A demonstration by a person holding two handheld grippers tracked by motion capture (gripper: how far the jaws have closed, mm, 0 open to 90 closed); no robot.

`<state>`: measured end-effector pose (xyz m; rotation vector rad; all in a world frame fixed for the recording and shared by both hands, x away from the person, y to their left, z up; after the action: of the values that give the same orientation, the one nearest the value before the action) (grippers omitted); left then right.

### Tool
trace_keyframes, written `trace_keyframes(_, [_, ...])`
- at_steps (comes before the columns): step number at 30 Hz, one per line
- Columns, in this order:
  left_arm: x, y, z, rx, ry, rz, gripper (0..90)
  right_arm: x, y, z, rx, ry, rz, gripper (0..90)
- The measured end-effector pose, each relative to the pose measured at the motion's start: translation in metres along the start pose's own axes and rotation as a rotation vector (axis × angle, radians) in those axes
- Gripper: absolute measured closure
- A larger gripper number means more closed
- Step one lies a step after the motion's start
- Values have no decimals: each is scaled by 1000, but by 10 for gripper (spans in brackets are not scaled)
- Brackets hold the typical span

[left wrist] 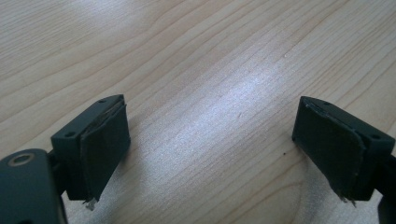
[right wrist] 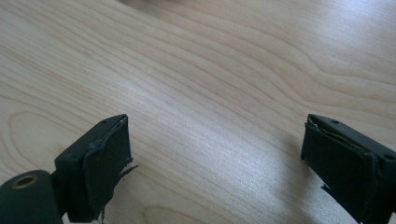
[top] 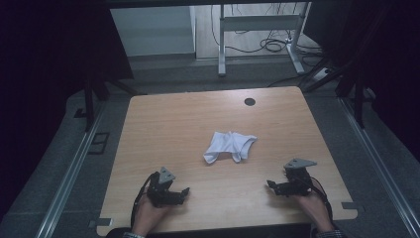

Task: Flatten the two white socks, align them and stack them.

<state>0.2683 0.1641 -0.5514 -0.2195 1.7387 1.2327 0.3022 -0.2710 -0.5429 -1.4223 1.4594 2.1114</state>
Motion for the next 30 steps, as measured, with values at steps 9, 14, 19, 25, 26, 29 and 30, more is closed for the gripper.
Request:
trace_keyframes(9, [0,0,0,0,-2,-2,109,-9,4,5,4,-27,-41,70])
trace_keyframes(14, [0,0,0,0,-5,-2,110,-19,3,10,-23,-26,-27,85])
trace_keyframes(19, [0,0,0,-1,-1,-2,110,-31,2,10,-20,-56,-23,96])
trace_keyframes(25, [0,0,0,0,-1,-1,110,-54,-2,17,-26,-29,-11,85])
trace_keyframes(26, [0,0,0,0,-1,-1,110,-58,-3,17,-35,-27,-12,77])
trace_keyframes(29, [0,0,0,0,-1,-1,110,-65,-5,19,-52,-29,-17,73])
trace_keyframes(30, [0,0,0,1,-1,-1,110,-73,-8,20,-60,-33,-18,71])
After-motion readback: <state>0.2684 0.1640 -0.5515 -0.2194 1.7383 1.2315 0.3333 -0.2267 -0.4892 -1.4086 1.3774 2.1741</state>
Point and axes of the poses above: each handheld gripper's, and its own axes: y roughly backward along the jaws, x roughly out of its underside, z roughly to its left, the point moved 1 cm from there along -y, roughly forward along the jaws, and after that the axes turned 8 degrees about -z, right-handed, at the moved point
